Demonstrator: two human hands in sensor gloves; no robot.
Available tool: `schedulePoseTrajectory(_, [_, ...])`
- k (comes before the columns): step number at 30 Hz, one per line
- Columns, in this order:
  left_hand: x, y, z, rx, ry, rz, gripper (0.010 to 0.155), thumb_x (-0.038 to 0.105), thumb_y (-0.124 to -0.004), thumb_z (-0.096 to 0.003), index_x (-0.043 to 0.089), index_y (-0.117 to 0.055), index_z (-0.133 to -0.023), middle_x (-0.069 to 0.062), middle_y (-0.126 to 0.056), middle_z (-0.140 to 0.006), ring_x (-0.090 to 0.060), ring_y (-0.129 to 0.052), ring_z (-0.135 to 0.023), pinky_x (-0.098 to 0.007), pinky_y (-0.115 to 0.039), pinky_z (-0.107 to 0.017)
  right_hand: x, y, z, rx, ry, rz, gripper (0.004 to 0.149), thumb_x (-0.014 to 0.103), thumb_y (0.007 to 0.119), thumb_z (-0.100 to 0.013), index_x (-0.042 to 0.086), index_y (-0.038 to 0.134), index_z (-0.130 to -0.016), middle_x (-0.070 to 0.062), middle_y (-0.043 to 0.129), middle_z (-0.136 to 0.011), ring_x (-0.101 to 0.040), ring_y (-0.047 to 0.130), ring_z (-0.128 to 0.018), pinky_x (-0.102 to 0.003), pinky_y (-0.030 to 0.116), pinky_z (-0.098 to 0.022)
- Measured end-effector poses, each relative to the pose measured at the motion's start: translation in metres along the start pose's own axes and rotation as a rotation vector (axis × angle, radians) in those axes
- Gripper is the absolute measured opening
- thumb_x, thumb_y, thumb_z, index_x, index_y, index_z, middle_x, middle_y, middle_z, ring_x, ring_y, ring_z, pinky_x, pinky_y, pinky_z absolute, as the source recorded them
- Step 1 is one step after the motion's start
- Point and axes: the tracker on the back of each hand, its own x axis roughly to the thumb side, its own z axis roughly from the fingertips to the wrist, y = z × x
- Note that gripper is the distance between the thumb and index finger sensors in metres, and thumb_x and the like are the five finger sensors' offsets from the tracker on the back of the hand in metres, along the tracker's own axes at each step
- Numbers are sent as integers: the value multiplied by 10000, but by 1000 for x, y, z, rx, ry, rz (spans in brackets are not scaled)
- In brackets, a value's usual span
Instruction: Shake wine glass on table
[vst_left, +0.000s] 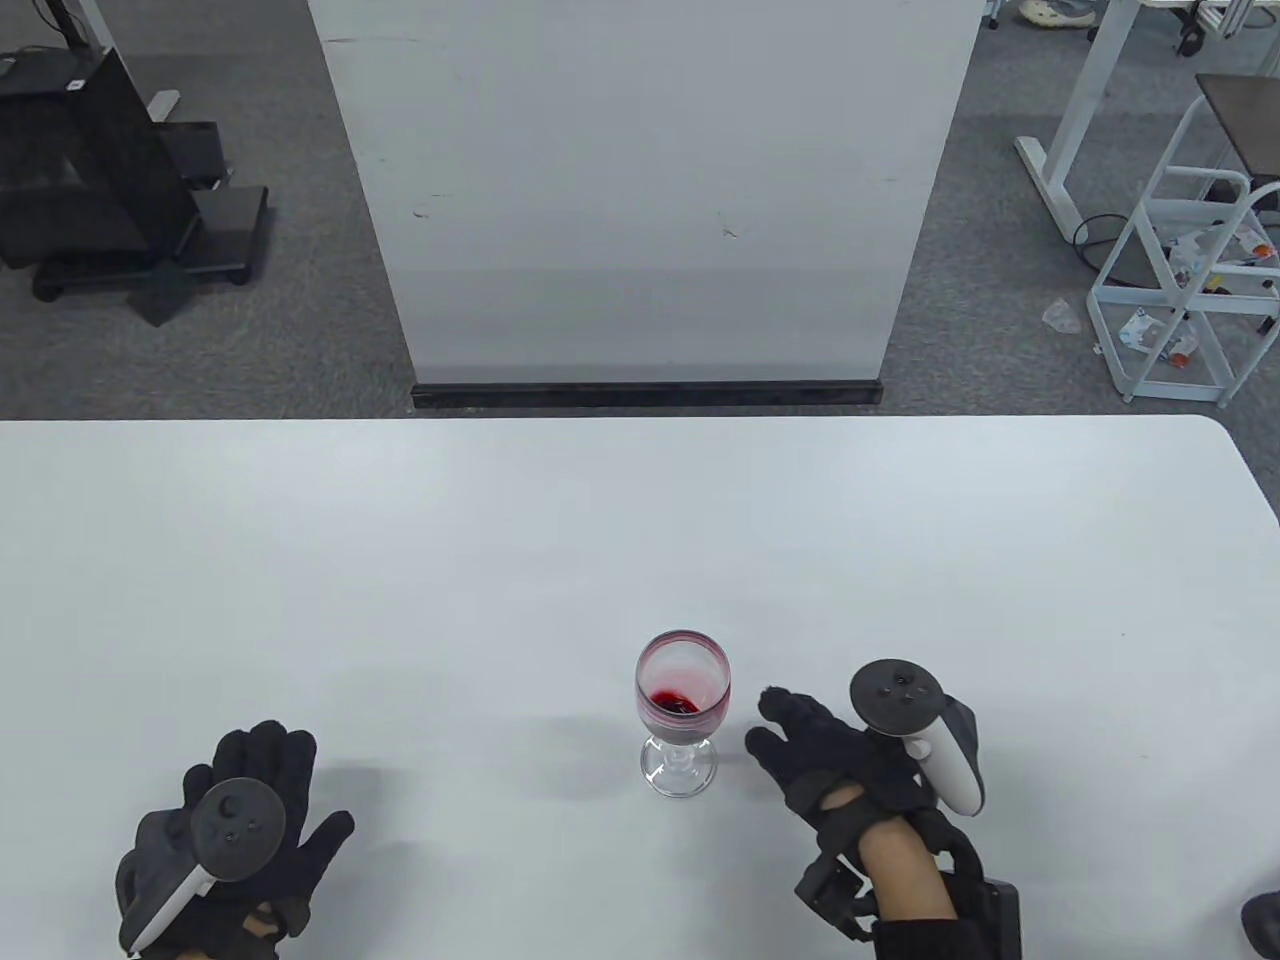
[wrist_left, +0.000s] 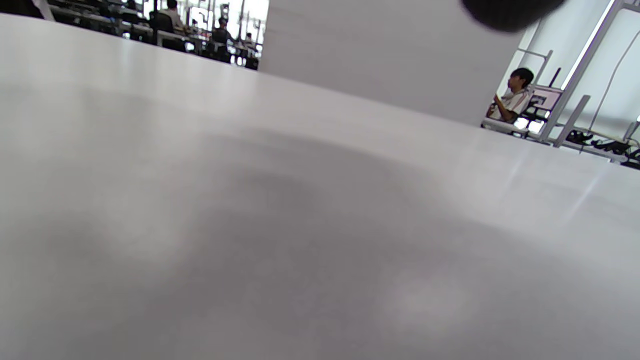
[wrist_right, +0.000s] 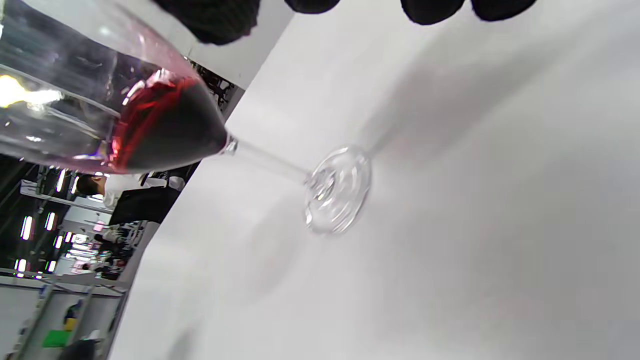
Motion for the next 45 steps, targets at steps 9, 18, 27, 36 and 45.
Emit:
schedulePoseTrajectory(9, [-1, 1, 1, 10, 11, 1, 793, 654, -555, -439, 338, -155, -1048, 36, -49, -1149, -270, 2, -1064, -471, -8, -748, -28, -14, 44, -339, -81, 483, 648, 471, 708, -503, 228, 458, -1050, -75, 346, -1149, -393, 438, -1039, -583, 518, -719])
schedulePoseTrajectory(18, [0, 0, 0, 9, 17, -1, 794, 653, -556, -440, 342, -147, -1045, 39, -42, -1147, -268, 7, -1063, -472, -9, -750, -49, -4, 62, -462, -84, 670, 673, 482, 696, -503, 270, 378, -1057, -32, 241, -1160, -366, 249, -1068, -600, 371, -763])
schedulePoseTrajectory(27, [-2, 0, -1, 20, 46, 5, 796, 652, -558, -437, 342, -146, -1044, 40, -40, -1146, -268, 9, -1062, -471, -8, -750, -58, 17, 64, -381, 28, 787, 705, 501, 673, -504, 251, 317, -1059, -55, 169, -1148, -380, 193, -1052, -599, 354, -759])
schedulePoseTrajectory(36, [-1, 0, -1, 22, 59, -4, 796, 652, -557, -437, 340, -145, -1043, 38, -40, -1146, -268, 8, -1062, -468, -9, -751, -57, 22, 63, -351, 41, 793, 720, 504, 673, -502, 240, 304, -1060, -61, 171, -1149, -381, 199, -1055, -602, 362, -758])
schedulePoseTrajectory(45, [-2, 0, -1, 23, 55, 10, 797, 653, -556, -439, 340, -142, -1043, 40, -39, -1146, -268, 9, -1062, -468, -10, -751, -58, 22, 62, -339, 53, 779, 717, 508, 669, -503, 245, 302, -1060, -58, 177, -1150, -380, 207, -1055, -600, 370, -758])
